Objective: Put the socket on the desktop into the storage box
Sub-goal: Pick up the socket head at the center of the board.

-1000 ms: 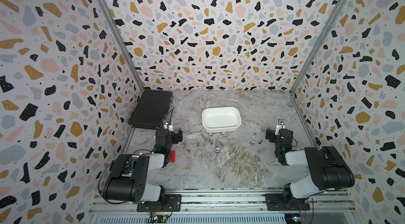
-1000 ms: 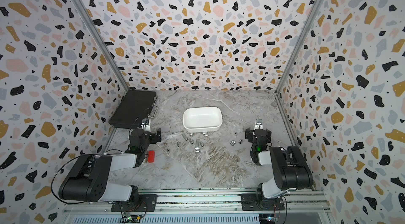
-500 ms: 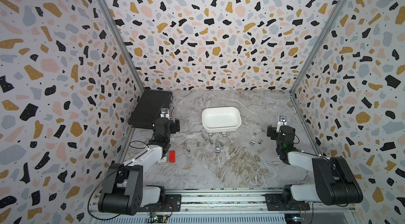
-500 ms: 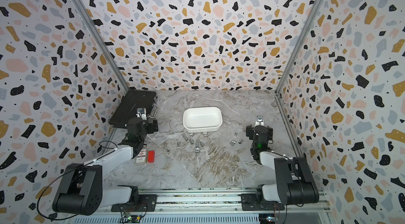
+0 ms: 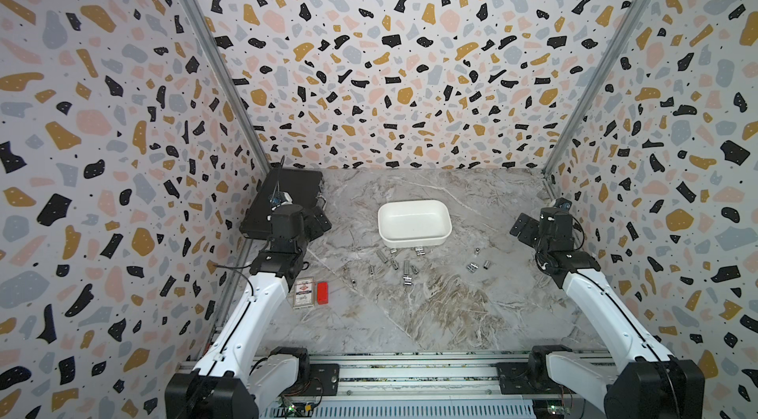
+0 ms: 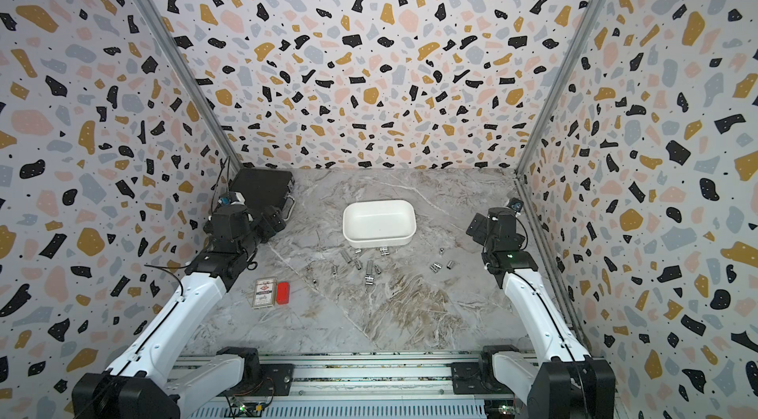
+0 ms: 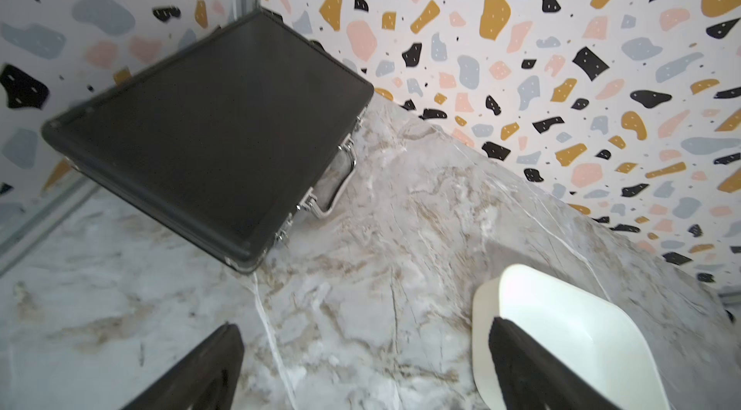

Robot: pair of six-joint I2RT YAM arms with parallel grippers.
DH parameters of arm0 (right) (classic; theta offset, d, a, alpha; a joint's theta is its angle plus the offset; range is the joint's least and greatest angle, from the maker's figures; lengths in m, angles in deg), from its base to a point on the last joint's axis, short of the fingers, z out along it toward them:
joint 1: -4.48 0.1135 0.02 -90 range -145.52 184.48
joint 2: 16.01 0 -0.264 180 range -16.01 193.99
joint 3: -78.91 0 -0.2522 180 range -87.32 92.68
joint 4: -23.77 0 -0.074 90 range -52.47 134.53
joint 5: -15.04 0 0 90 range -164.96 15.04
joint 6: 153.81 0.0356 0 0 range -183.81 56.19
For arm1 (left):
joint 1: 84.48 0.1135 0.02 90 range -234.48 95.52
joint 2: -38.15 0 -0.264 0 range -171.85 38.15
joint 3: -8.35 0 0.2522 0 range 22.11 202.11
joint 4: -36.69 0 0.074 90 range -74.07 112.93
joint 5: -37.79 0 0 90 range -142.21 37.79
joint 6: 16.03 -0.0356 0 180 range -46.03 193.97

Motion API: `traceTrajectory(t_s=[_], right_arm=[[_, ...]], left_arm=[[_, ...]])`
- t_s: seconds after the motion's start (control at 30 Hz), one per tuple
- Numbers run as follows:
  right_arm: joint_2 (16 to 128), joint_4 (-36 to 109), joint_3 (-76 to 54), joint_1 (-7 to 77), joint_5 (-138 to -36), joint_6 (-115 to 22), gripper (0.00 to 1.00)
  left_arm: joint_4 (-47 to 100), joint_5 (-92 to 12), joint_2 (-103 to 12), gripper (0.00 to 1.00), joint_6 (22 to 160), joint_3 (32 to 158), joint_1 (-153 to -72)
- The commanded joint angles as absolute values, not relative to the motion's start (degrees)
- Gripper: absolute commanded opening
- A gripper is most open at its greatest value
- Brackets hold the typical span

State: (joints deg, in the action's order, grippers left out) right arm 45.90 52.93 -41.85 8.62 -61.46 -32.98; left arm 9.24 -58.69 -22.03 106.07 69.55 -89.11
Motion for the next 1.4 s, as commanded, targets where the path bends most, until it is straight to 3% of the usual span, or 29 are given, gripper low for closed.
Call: traceTrajectory(t_s=[0.0,0.07,0.23,0.37,0.5,0.57,0.9,1.13,1.37], right_arm=[[45.7,65.6,-37.9,8.6,-68.5,-30.4,0.79],[46.0,69.6,-36.5,8.6,-68.4,-29.3,0.73],[51.3,81.7,-30.4,8.6,-75.6,-32.2,0.76],[57.1,87.2,-27.6,8.6,-80.6,-34.9,0.66],[59.9,87.2,-27.6,8.9,-83.0,-35.0,0.71],[61.8,87.8,-27.0,9.1,-81.8,-35.3,0.68],[68.4,88.1,-24.4,10.3,-82.2,-35.5,0.63],[73.9,87.5,-22.8,11.9,-81.8,-35.3,0.59],[77.9,86.9,-21.6,12.4,-81.8,-35.0,0.56]], left_arm=[[-3.8,-52.4,-20.7,1.00,109.8,73.1,-89.0],[-7.5,-49.0,-20.0,1.00,108.8,73.6,-89.0],[-12.6,-40.7,-17.4,0.99,108.8,71.1,-89.1],[-14.1,-35.1,-14.8,0.88,106.6,69.2,-89.5],[-14.7,-30.7,-14.2,0.84,105.8,68.1,-90.4],[-13.7,-28.5,-14.2,0.83,105.9,67.3,-91.5],[-5.7,-26.6,-15.6,0.81,107.3,64.0,-100.3],[-3.7,-31.0,-19.9,0.80,108.2,65.3,-108.9],[-2.8,-32.3,-20.2,0.80,109.3,64.7,-110.8]])
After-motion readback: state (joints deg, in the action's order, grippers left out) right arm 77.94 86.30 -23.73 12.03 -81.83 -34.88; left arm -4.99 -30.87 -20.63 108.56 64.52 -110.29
